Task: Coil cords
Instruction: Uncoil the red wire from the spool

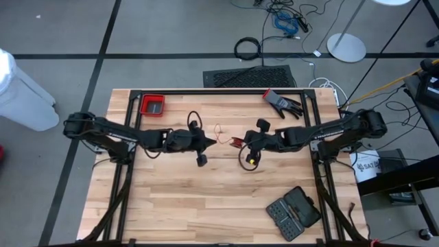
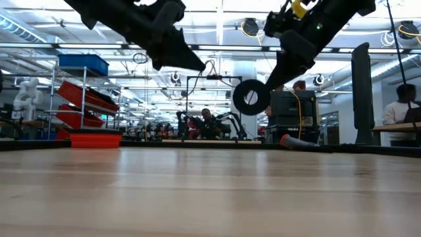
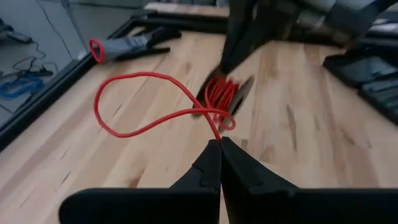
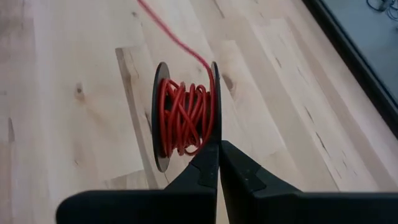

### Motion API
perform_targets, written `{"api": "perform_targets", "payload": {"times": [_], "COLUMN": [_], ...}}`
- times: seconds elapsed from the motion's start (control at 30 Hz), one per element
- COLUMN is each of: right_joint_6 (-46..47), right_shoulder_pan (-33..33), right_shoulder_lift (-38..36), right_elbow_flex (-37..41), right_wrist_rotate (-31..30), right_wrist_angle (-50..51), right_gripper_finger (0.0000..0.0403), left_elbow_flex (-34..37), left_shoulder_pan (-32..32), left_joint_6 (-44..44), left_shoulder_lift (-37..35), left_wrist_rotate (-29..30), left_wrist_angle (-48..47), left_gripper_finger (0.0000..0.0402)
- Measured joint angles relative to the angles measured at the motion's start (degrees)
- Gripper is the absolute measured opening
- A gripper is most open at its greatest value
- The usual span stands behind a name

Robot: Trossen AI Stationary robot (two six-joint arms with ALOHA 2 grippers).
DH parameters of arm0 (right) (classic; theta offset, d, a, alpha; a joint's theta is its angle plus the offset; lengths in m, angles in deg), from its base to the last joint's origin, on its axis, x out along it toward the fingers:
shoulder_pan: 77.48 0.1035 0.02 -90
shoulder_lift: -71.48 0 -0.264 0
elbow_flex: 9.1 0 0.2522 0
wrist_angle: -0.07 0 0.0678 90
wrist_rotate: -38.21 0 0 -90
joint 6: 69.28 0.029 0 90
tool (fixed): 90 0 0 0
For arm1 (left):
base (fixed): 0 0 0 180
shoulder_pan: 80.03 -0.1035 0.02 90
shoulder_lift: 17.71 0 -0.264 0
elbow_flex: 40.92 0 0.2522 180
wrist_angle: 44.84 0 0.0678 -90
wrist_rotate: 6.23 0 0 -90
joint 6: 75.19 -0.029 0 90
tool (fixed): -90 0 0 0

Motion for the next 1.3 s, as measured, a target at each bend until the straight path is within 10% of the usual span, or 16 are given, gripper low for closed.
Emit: {"api": "perform_targets", "payload": {"times": [1.3], "right_joint_6": [-4.59], "right_shoulder_pan": [-1.89], "right_shoulder_lift": [4.75], "right_elbow_flex": [0.0], "right_wrist_rotate": [-8.39], "right_wrist_angle": [-15.69], "right_gripper_finger": [0.0], "left_elbow_flex": [0.0], "left_shoulder_pan": [4.86], "left_joint_6": [3.58], "left_shoulder_lift": [-0.54], "left_wrist_rotate": [-4.32], "left_wrist_angle": [8.37], "left_gripper_finger": [0.0004]}}
